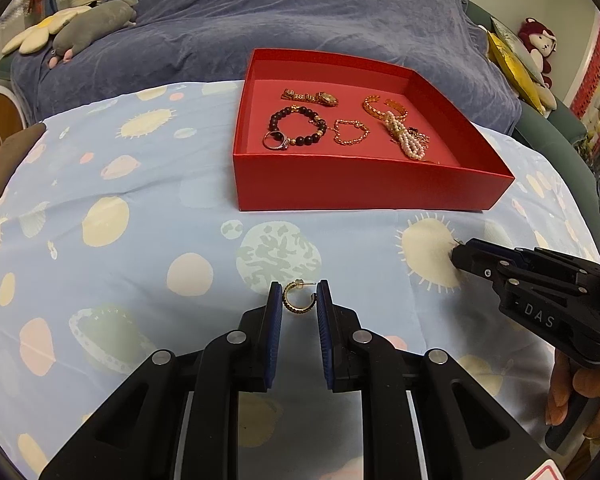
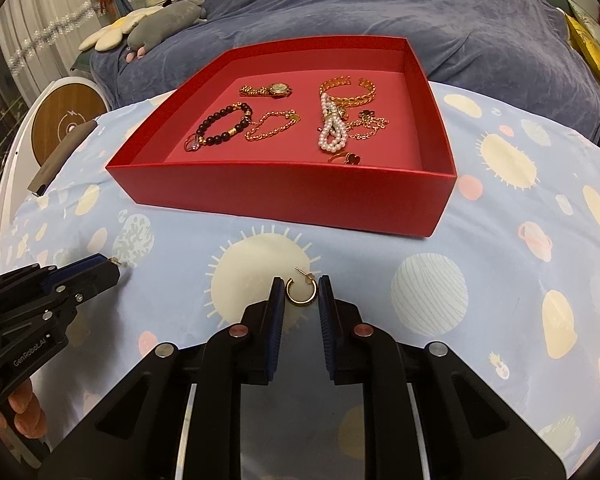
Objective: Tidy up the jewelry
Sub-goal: 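Grasp the other gold hoop earring with the right tool while the left tool holds its earring, then carry both earrings into the red box and open both tools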
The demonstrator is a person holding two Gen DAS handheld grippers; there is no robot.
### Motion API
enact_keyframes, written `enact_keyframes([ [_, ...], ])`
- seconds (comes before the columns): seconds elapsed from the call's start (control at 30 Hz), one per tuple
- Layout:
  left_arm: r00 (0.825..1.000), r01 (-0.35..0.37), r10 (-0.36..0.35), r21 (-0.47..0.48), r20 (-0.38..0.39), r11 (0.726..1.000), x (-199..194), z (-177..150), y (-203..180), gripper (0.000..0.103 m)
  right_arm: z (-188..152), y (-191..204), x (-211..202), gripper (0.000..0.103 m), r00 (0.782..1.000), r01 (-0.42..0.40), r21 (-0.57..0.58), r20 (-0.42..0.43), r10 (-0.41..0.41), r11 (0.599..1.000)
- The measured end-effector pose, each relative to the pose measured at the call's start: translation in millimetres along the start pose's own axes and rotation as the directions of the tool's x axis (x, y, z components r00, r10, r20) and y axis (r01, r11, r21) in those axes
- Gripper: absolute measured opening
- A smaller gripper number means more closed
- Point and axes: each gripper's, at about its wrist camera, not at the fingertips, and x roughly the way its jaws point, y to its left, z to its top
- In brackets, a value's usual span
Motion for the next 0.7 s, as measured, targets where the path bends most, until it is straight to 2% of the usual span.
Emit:
enact_keyframes([
  [0.33,1.0,-0.009,0.01,0.015,-0.011,1.0,7.2,-0.8,-2.2,0.015,-15.3,13.9,-14.6,0.017,0.998,-0.065,-0.009,-0.027,0.065,0.998],
  [0.7,1.0,-0.026,0.027,0.036,-0.006,0.999,12.8,-0.7,-7.8,0.015,-26.6,15.6,-20.5,0.017,0.995,-0.084,0.007,-0.049,0.084,0.996],
])
